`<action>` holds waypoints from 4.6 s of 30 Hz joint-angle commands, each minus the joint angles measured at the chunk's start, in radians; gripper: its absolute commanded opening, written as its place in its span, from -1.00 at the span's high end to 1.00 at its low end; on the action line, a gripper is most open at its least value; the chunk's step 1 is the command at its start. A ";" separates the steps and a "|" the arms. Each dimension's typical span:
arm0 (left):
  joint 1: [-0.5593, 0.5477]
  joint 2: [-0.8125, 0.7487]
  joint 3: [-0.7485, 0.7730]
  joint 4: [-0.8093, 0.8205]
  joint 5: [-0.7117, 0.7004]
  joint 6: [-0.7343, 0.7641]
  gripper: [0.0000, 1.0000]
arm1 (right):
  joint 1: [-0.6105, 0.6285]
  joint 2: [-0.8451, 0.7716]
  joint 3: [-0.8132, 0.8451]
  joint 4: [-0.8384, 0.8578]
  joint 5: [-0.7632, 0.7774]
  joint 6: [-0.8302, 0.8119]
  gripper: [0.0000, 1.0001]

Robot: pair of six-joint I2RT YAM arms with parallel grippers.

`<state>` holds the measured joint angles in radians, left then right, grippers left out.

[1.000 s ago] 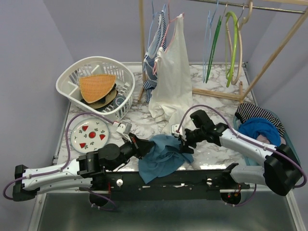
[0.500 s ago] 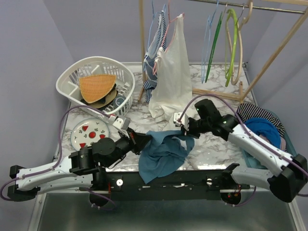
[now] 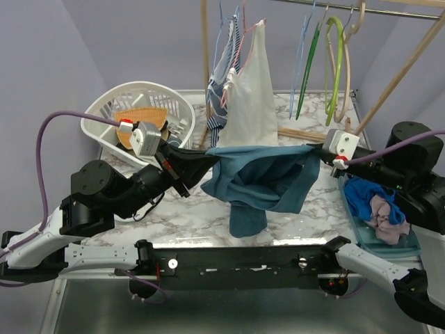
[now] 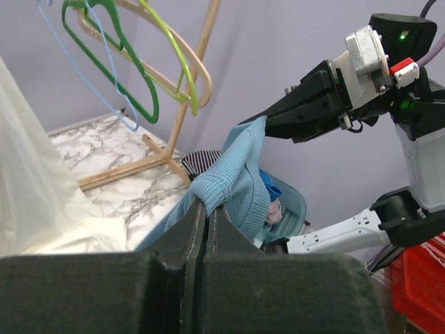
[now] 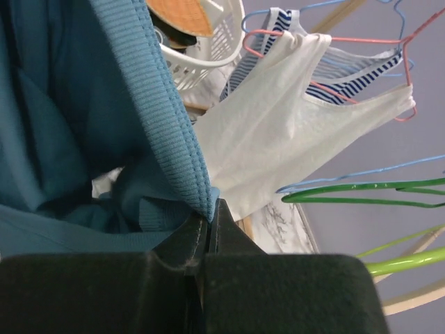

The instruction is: Place the tank top on the hanger

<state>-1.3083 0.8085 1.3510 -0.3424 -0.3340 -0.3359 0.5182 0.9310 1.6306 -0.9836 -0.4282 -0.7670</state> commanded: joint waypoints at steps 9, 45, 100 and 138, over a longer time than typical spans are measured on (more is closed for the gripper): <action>0.006 -0.141 -0.424 0.095 -0.072 -0.136 1.00 | -0.018 0.018 -0.476 0.095 -0.139 0.086 0.99; 0.188 -0.029 -0.647 -0.055 -0.031 0.156 -0.93 | -0.405 0.215 0.339 0.091 0.302 0.763 -0.89; 0.188 -0.100 -0.656 -0.083 -0.023 0.167 -0.97 | -0.575 0.533 0.454 0.204 0.374 0.652 0.99; 0.188 -0.104 -0.667 -0.060 0.041 0.181 -0.97 | -0.575 0.051 -0.110 0.297 0.508 0.402 0.99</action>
<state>-1.1248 0.7208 0.6975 -0.4191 -0.3332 -0.1726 -0.0525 1.0824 1.6016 -0.6346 0.0399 -0.4080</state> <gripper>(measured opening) 0.987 0.033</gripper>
